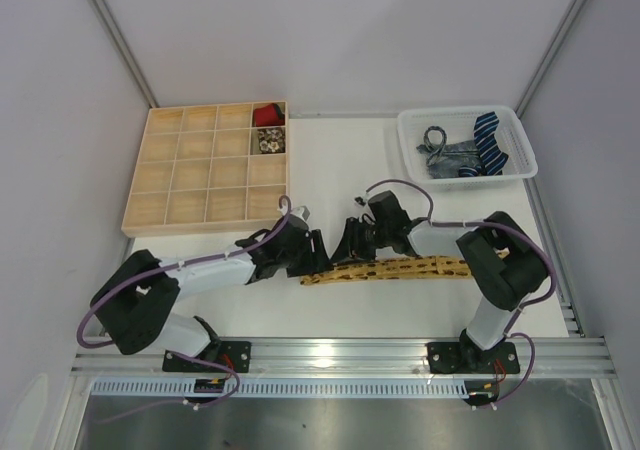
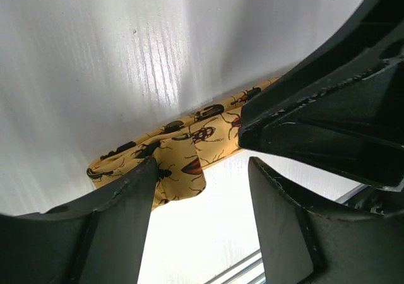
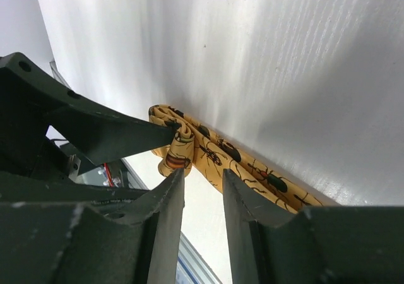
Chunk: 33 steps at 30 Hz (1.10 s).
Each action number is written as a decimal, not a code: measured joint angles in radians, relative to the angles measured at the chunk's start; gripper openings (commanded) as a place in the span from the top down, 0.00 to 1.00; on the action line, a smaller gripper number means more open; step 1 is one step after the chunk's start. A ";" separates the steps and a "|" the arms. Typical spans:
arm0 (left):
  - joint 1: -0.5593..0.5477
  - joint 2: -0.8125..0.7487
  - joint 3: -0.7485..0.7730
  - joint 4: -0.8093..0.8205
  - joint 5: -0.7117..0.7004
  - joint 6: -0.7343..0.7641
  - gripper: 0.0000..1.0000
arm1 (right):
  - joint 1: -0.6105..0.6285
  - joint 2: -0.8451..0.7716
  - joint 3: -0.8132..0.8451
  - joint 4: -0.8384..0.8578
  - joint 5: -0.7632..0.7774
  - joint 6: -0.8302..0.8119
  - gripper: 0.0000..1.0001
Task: Roll the ties
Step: Roll the tie
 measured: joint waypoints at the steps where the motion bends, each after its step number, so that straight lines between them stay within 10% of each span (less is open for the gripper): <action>1: -0.003 -0.005 -0.008 0.010 -0.003 0.000 0.34 | -0.001 0.005 0.002 0.000 -0.009 0.004 0.62; 33: -0.093 -0.024 -0.070 0.133 -0.043 0.037 0.33 | 0.062 0.105 0.080 -0.076 -0.039 0.033 0.69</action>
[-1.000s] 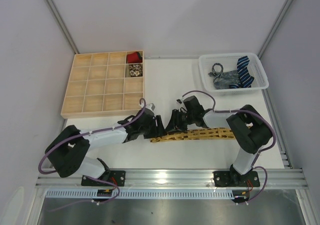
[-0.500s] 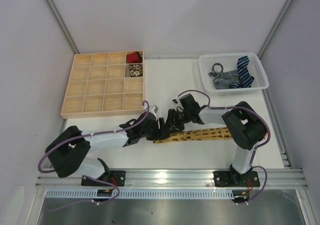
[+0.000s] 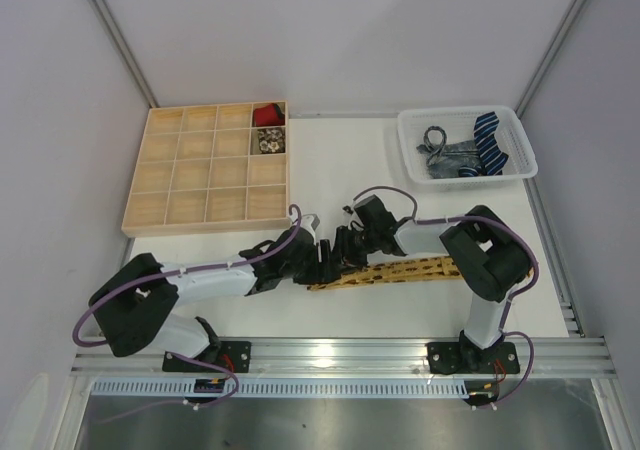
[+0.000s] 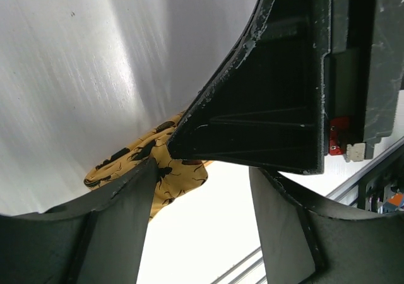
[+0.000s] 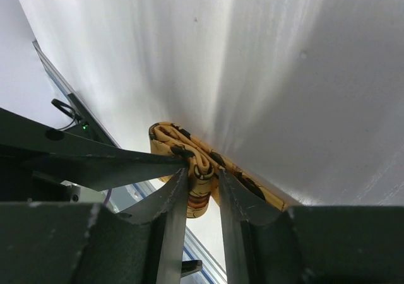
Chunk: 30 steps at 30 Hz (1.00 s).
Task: Roll the ties
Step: Roll the tie
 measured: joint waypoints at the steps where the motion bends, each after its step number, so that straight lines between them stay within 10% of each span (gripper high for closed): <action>1: -0.001 -0.002 0.000 -0.004 0.002 0.000 0.33 | 0.002 0.000 -0.007 0.006 0.001 0.002 0.71; 11: -0.001 -0.021 0.000 -0.033 0.013 0.003 0.29 | 0.017 0.000 -0.059 0.085 0.004 -0.003 0.99; 18: 0.003 -0.113 0.011 -0.124 -0.015 0.006 0.27 | 0.031 -0.002 -0.125 0.219 -0.020 -0.023 1.00; 30: 0.011 -0.211 -0.024 -0.146 -0.030 -0.060 0.96 | 0.037 -0.016 -0.159 0.290 -0.011 -0.071 1.00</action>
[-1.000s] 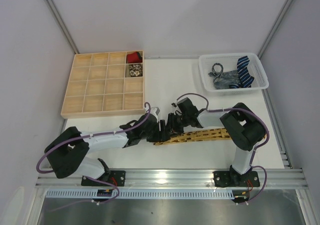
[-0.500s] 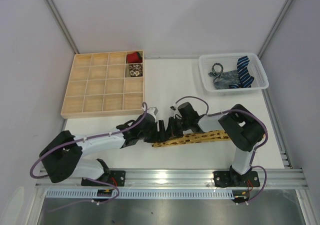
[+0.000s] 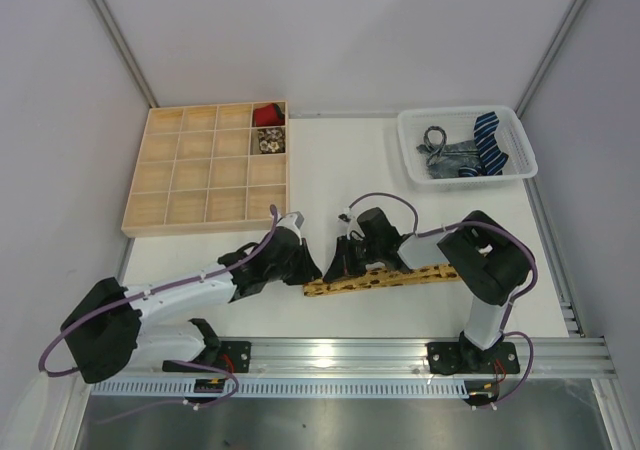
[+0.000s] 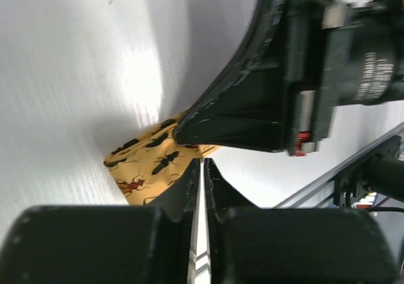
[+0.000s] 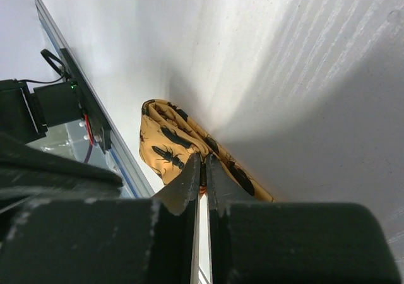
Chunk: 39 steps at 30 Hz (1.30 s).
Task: Roll the ties
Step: Roll the tie
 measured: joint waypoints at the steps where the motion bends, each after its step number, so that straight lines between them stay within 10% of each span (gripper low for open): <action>1: 0.000 0.004 -0.006 -0.001 0.000 -0.004 0.98 | 0.000 -0.002 -0.001 0.000 0.003 -0.003 1.00; 20: 0.002 0.070 -0.077 0.035 0.054 -0.047 0.99 | 0.002 -0.011 0.000 -0.011 0.019 -0.028 1.00; 30: 0.002 0.106 -0.102 0.116 0.072 -0.069 1.00 | 0.001 -0.040 0.076 -0.179 0.065 -0.044 0.71; 39: 0.002 0.126 -0.111 0.166 0.091 -0.072 1.00 | 0.002 -0.131 0.158 -0.369 0.118 -0.126 0.75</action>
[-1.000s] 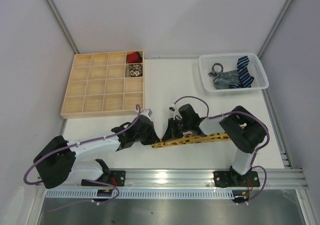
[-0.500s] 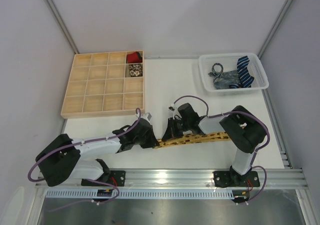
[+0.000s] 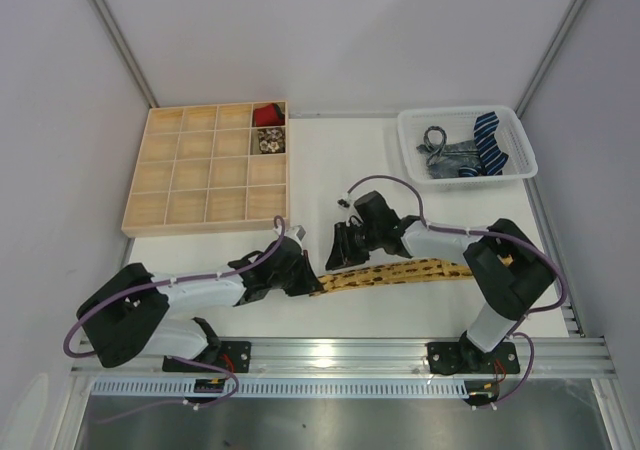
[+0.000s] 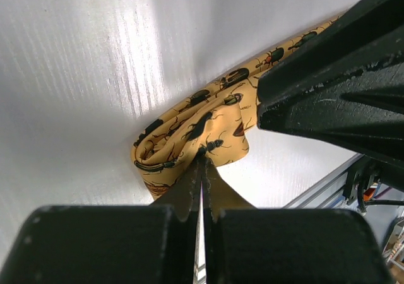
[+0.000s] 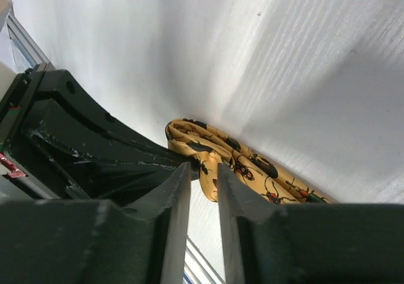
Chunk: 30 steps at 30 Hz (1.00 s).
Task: Roll the ties
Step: Roll the tie
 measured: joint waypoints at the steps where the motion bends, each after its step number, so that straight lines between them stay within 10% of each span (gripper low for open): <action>1: 0.000 0.002 0.000 0.003 0.002 0.000 1.00 | 0.001 -0.004 0.000 -0.007 -0.001 -0.003 0.77; 8: 0.000 0.008 0.000 0.013 0.005 0.000 1.00 | 0.027 -0.003 -0.020 -0.012 -0.022 -0.006 1.00; 22: 0.000 0.006 0.000 0.012 0.006 0.000 0.98 | 0.046 0.047 -0.070 0.071 -0.040 0.000 1.00; 30: -0.001 -0.045 0.011 -0.040 0.003 0.009 0.38 | 0.045 0.064 -0.087 0.142 -0.055 0.004 1.00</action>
